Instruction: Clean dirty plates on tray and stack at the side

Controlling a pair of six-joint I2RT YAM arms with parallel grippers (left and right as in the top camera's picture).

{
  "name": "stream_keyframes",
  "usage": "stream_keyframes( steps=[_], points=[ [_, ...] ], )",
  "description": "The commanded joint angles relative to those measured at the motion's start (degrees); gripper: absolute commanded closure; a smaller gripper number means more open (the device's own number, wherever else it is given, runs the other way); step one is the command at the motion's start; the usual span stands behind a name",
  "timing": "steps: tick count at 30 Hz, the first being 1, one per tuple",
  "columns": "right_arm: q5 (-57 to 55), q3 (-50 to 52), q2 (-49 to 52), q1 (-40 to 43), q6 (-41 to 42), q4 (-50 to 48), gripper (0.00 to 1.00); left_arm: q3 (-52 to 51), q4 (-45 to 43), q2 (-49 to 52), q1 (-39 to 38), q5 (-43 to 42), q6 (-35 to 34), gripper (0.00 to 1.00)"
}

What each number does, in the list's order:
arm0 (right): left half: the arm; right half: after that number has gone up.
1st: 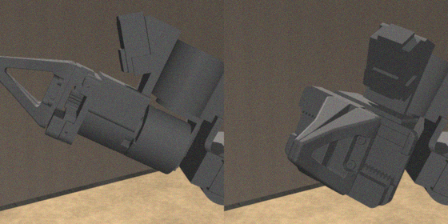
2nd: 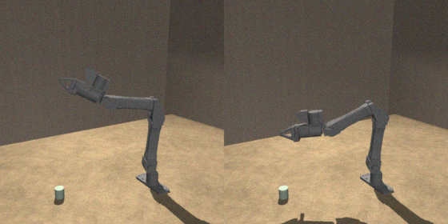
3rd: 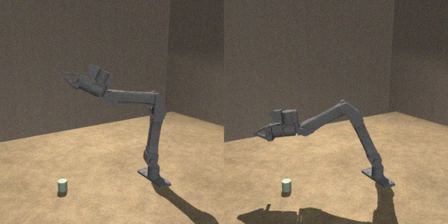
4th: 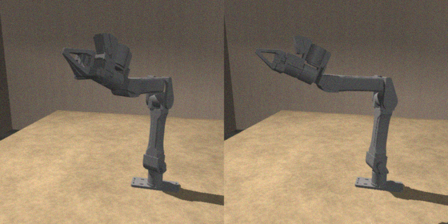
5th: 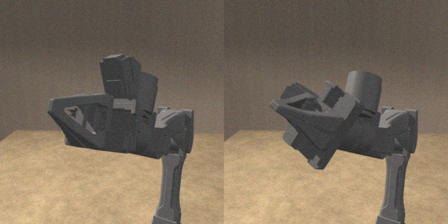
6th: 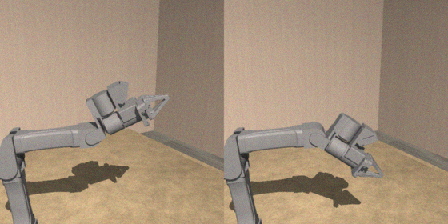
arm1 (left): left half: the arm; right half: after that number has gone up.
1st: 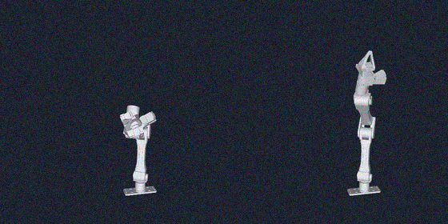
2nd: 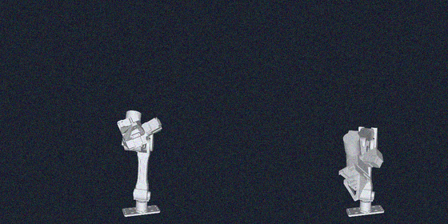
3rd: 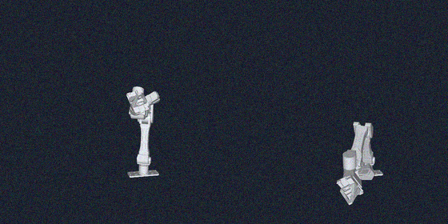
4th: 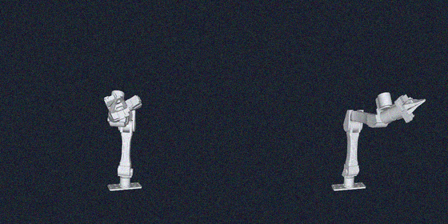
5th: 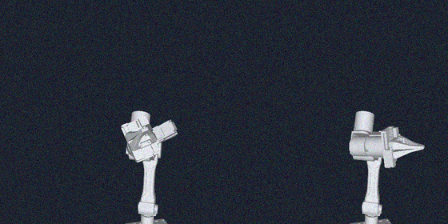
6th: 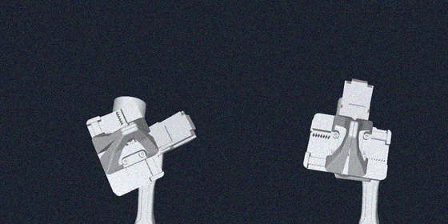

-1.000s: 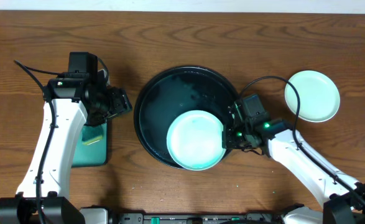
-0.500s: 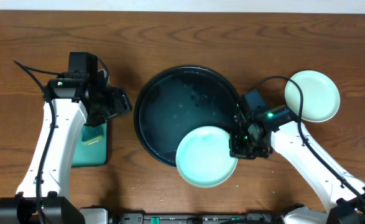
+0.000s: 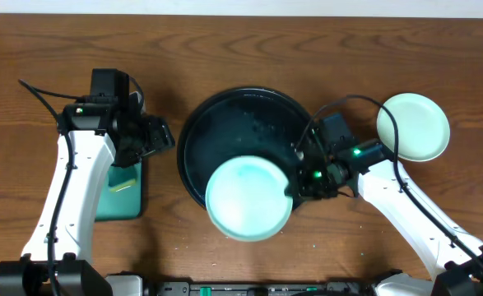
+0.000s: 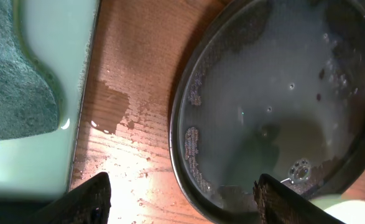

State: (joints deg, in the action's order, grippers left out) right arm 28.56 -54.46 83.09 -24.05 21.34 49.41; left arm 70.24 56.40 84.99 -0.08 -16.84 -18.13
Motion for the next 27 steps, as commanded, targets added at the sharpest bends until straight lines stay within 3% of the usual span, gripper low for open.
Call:
stream_keyframes(
  steps=[1, 14, 22, 27],
  points=[
    [-8.4, -1.0, 0.2, 0.6, 2.5, -4.3, 0.99, 1.2, 0.1, -0.1, -0.1, -0.5, 0.5, 0.25],
    [-19.1, -1.0, 0.2, 2.1, 3.3, -15.5, 0.99, 1.2, 0.1, -0.1, -0.1, 0.0, 0.6, 0.25],
    [-25.8, -1.0, 0.2, 3.5, 3.2, -17.5, 0.99, 1.2, 0.2, -0.1, -0.1, 0.0, 0.6, 0.25],
    [-30.7, -1.0, 0.2, 3.8, -2.4, -20.0, 0.99, 1.2, 0.2, -0.1, -0.1, 0.0, 0.5, 0.25]
  ],
)
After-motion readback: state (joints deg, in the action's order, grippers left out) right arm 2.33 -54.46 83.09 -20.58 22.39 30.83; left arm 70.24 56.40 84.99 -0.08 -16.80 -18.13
